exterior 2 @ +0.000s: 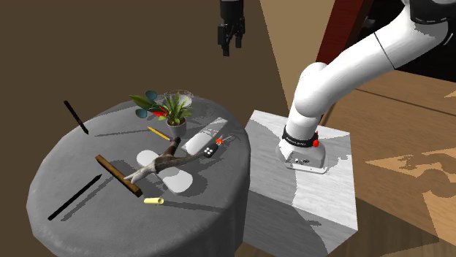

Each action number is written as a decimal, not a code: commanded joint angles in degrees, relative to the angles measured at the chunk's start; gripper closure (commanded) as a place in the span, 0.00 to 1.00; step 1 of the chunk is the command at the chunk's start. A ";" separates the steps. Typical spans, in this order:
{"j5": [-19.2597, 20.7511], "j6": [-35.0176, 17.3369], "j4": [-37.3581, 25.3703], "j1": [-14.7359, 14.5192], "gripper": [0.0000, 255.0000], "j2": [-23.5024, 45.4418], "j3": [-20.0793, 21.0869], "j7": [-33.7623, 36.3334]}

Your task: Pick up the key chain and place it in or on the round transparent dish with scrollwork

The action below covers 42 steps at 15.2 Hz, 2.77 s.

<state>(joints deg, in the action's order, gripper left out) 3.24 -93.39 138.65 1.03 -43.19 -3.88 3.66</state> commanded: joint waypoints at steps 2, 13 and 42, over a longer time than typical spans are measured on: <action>-0.86 -0.57 1.90 0.00 0.00 -1.48 1.15 2.22; -14.50 -8.21 17.20 -2.84 0.00 -11.87 17.21 27.52; -34.58 -37.66 19.30 -1.72 0.00 8.06 52.29 63.79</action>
<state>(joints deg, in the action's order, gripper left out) -31.33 -131.02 157.94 -0.69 -35.14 48.41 67.46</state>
